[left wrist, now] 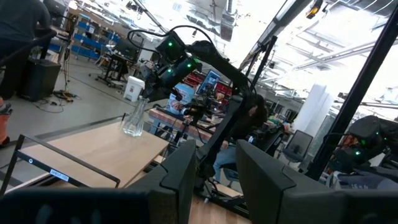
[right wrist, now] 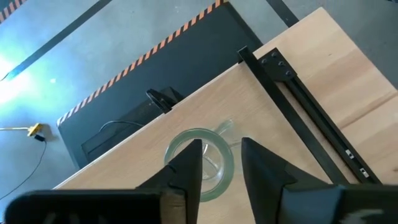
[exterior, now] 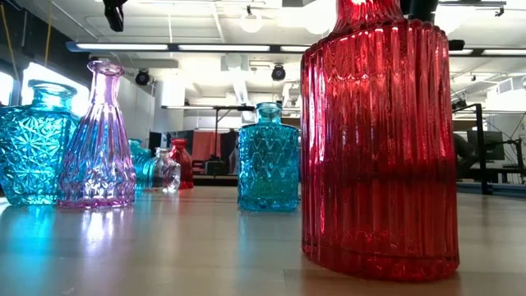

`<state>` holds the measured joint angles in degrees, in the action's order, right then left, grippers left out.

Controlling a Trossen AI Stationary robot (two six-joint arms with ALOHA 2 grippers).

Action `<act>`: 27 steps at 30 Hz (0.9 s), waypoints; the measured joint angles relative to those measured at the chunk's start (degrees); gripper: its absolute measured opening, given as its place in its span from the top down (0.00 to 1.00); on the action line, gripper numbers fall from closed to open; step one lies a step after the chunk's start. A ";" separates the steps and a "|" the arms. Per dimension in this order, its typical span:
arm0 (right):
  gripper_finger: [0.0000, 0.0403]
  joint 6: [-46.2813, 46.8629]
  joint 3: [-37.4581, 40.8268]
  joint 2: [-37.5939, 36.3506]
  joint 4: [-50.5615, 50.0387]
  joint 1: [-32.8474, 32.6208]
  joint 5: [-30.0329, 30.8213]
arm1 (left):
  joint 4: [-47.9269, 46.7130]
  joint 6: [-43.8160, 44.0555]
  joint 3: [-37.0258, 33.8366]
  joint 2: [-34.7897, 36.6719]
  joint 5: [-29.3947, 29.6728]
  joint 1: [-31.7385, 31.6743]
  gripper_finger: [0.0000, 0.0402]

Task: Sort vases onto shelf
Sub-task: Put the bottom right transparent vase on the shelf

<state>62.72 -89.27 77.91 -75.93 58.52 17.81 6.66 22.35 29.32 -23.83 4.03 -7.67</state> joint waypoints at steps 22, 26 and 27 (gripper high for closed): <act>0.73 1.85 -0.02 -0.06 0.90 0.00 2.74 | 0.00 0.00 0.00 0.00 0.00 -0.02 0.74; 0.73 1.49 -0.02 -0.86 1.55 -0.07 2.77 | 0.00 0.00 0.00 0.00 0.00 -0.02 0.74; 0.73 1.40 -0.02 -1.32 1.96 -0.09 2.77 | 0.00 0.00 0.00 0.00 0.00 -0.02 0.74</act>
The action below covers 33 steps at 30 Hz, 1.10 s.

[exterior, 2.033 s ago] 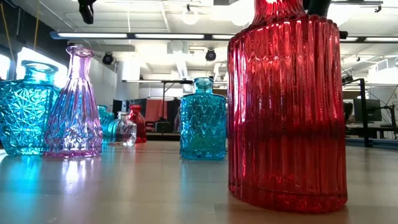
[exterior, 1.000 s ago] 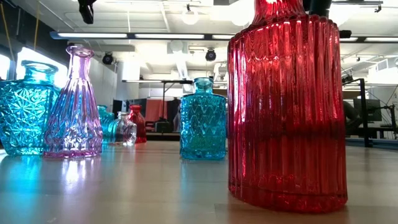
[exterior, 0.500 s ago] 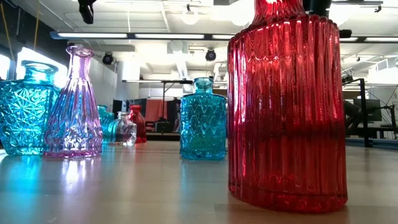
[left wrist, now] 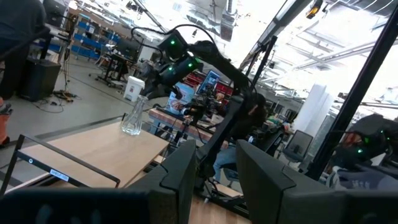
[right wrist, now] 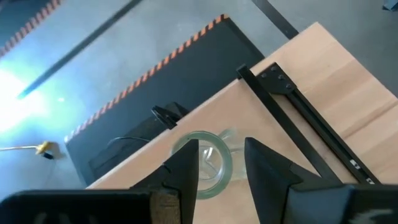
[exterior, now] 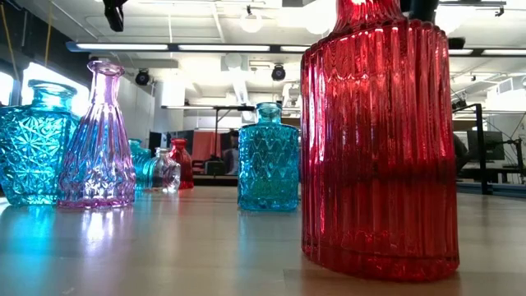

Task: Sort vases onto shelf
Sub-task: Put the bottom right transparent vase on the shelf, then put the top pink vase on the shelf

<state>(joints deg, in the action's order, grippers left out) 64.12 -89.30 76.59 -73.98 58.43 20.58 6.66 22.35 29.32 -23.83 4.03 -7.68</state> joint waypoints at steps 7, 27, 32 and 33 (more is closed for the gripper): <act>0.73 -2.69 -0.09 -3.21 2.12 -1.14 -0.09 | 0.00 0.00 0.00 0.00 0.00 0.01 0.74; 0.73 -17.44 -0.09 -6.00 4.92 -16.13 -21.07 | 0.00 0.00 0.00 0.00 0.00 0.02 0.74; 0.73 -18.15 -0.09 -6.01 4.83 -23.41 -21.55 | 0.00 0.00 0.00 0.00 0.00 0.00 0.74; 0.73 -18.25 -0.09 -6.01 4.85 -24.66 -21.57 | 0.00 0.00 0.00 0.00 0.00 0.02 0.74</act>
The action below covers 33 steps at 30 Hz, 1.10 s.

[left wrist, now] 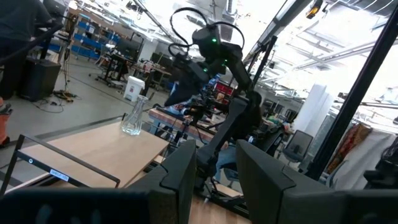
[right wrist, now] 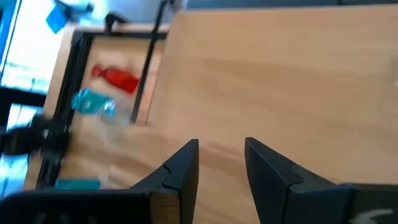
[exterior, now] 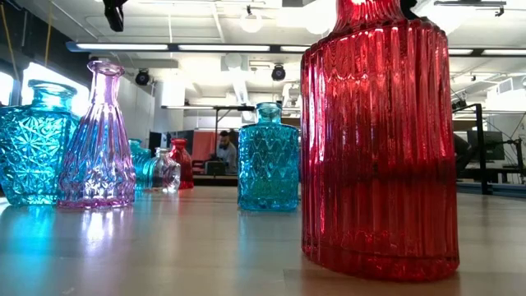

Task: Sort vases onto shelf
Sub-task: Put the top pink vase on the shelf

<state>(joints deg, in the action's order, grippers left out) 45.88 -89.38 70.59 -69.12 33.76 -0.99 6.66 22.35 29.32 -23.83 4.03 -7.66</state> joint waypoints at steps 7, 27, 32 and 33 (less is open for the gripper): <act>0.73 -0.95 0.00 0.00 -0.02 -7.09 0.04 | 0.00 0.00 0.02 -0.02 0.00 0.00 0.74; 0.73 2.13 0.00 0.02 0.00 -21.26 0.60 | 0.00 0.00 0.02 -0.02 0.00 -0.01 0.74; 0.73 3.59 0.00 0.02 0.00 -24.01 2.47 | 0.00 0.00 0.02 0.00 0.00 0.00 0.74; 0.73 3.67 0.00 0.02 0.00 -24.38 2.49 | 0.02 0.00 0.02 -0.02 0.06 0.00 0.74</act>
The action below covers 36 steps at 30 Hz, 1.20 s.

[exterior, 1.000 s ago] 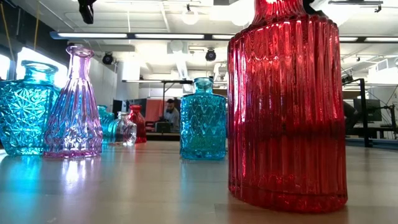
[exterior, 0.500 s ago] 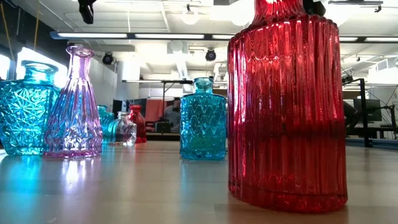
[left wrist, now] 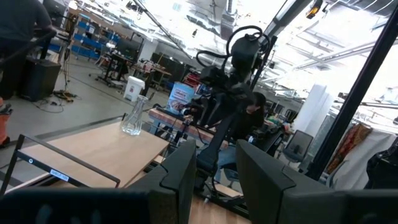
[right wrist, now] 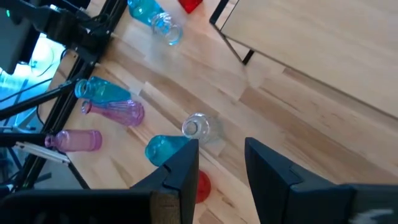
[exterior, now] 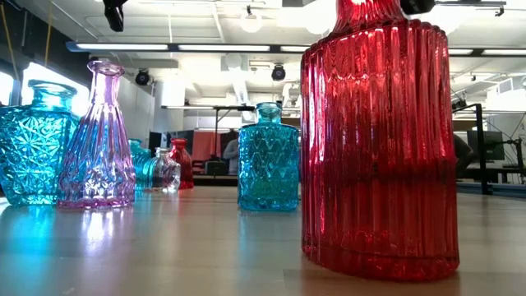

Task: Sort vases onto shelf
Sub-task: Put the top pink vase on the shelf

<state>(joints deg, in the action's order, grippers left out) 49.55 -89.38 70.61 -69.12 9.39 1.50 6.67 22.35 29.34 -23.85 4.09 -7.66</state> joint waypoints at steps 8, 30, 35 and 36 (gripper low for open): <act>0.73 0.13 0.00 0.00 0.00 -3.00 1.31 | 0.07 2.30 0.00 0.00 0.60 0.00 0.74; 0.73 2.07 0.00 0.04 0.81 -6.12 5.62 | 9.16 16.05 0.04 -9.09 -6.32 0.17 0.74; 0.73 2.07 0.00 0.04 0.85 -7.88 7.72 | 11.57 16.69 0.04 -13.50 -6.36 0.33 0.74; 0.73 2.07 0.00 0.04 0.85 -8.16 7.88 | 11.87 18.05 0.04 -14.38 -6.36 0.33 0.74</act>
<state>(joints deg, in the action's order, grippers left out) 51.62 -89.38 70.65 -68.27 1.23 9.38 18.54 40.40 29.39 -38.23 -2.26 -7.33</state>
